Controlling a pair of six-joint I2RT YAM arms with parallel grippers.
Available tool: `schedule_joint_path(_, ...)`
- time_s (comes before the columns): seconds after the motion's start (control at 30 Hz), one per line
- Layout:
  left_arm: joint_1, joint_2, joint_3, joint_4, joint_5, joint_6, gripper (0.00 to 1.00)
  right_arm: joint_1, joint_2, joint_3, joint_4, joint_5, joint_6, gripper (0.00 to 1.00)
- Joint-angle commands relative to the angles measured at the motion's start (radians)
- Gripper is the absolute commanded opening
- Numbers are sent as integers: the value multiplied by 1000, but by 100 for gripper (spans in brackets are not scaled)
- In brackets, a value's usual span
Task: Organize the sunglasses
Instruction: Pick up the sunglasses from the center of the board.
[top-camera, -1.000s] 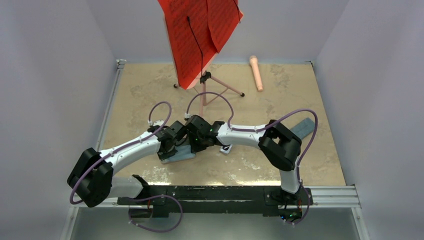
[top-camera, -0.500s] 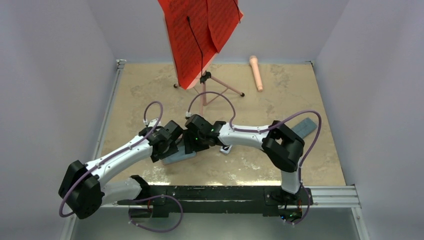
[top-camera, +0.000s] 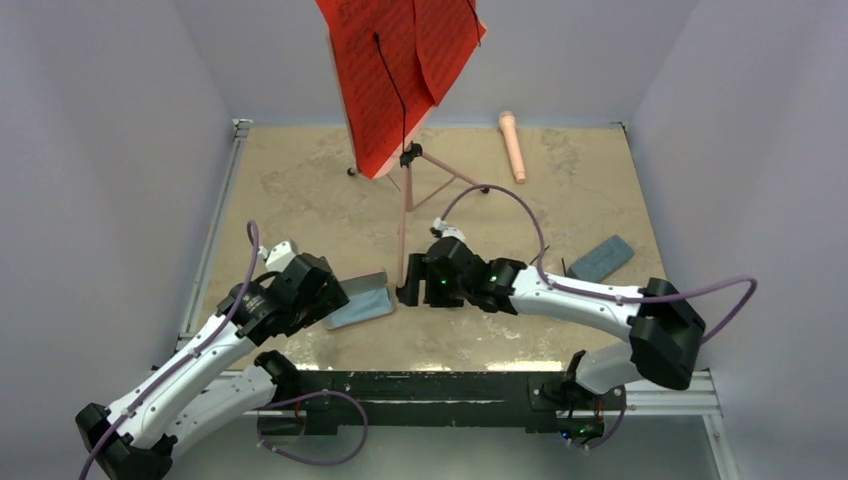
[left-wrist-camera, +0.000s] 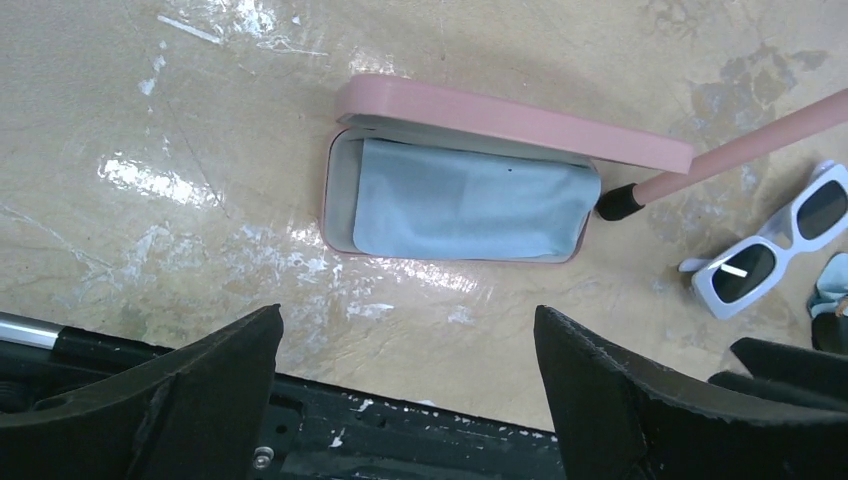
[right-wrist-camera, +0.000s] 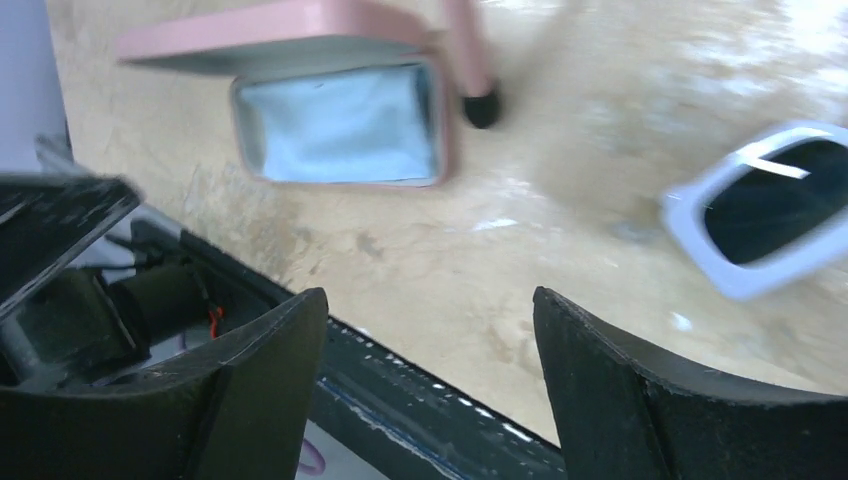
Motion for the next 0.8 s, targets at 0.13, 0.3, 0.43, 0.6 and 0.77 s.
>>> schedule_joint_path(0.13, -2, -43, 37, -109, -25, -35, 100, -199, -198, -268, 71, 149, 268, 78)
schedule_joint_path(0.3, -2, -52, 23, -91, -38, -64, 100, -282, -154, -266, 97, 149, 292, 78)
schedule_joint_path(0.43, -1, -64, 7, -78, -48, -71, 100, -319, -101, -255, 95, 180, 327, 77)
schedule_joint_path(0.6, -2, -78, -23, -80, -60, -111, 100, -353, -52, -319, 222, 152, 369, 70)
schedule_joint_path(0.77, -1, -98, -70, -37, -86, -141, 100, -354, 39, -265, 214, 94, 350, 62)
